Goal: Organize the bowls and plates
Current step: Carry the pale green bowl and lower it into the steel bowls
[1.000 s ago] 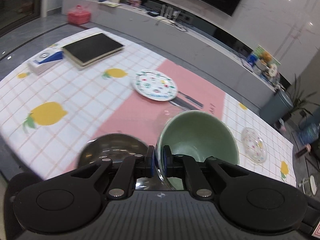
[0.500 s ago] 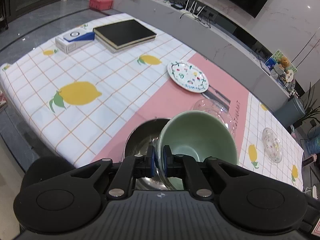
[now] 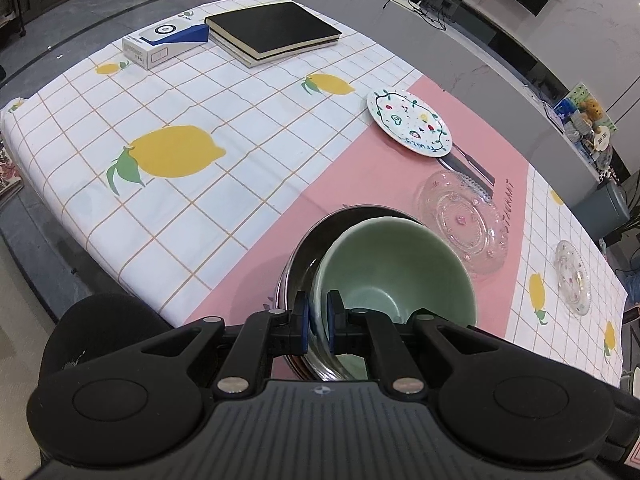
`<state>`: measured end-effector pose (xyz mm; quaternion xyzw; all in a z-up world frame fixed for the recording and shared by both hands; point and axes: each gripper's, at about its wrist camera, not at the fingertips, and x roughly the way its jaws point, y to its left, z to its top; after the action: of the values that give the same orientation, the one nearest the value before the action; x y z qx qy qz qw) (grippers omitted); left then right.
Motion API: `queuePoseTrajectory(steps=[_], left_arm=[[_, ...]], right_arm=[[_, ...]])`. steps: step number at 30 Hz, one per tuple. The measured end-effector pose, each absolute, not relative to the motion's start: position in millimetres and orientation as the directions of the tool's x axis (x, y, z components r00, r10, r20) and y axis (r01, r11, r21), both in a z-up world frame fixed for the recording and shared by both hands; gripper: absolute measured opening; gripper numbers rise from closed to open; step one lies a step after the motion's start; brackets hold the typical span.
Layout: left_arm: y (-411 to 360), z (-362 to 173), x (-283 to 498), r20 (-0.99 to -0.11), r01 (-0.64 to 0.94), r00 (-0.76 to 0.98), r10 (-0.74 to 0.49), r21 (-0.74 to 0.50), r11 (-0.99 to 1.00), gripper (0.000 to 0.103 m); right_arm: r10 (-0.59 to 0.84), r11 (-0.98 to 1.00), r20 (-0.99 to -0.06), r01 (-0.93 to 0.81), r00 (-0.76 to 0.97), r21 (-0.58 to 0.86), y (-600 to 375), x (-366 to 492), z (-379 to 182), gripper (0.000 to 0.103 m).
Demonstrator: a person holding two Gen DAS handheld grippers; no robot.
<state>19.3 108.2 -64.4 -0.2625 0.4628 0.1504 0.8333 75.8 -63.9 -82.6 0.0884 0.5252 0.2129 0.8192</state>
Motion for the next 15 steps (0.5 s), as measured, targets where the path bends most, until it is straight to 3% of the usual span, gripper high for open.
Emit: queuePoseTrajectory(steps=[15], left_arm=[[116.2,-65.1,29.2,-0.859,-0.503,0.512,0.001,-0.299,0.811,0.012]], right_arm=[[0.416,0.897,-0.851,-0.297,0.321,0.327,-50.6,86.3,-87.9,0.014]])
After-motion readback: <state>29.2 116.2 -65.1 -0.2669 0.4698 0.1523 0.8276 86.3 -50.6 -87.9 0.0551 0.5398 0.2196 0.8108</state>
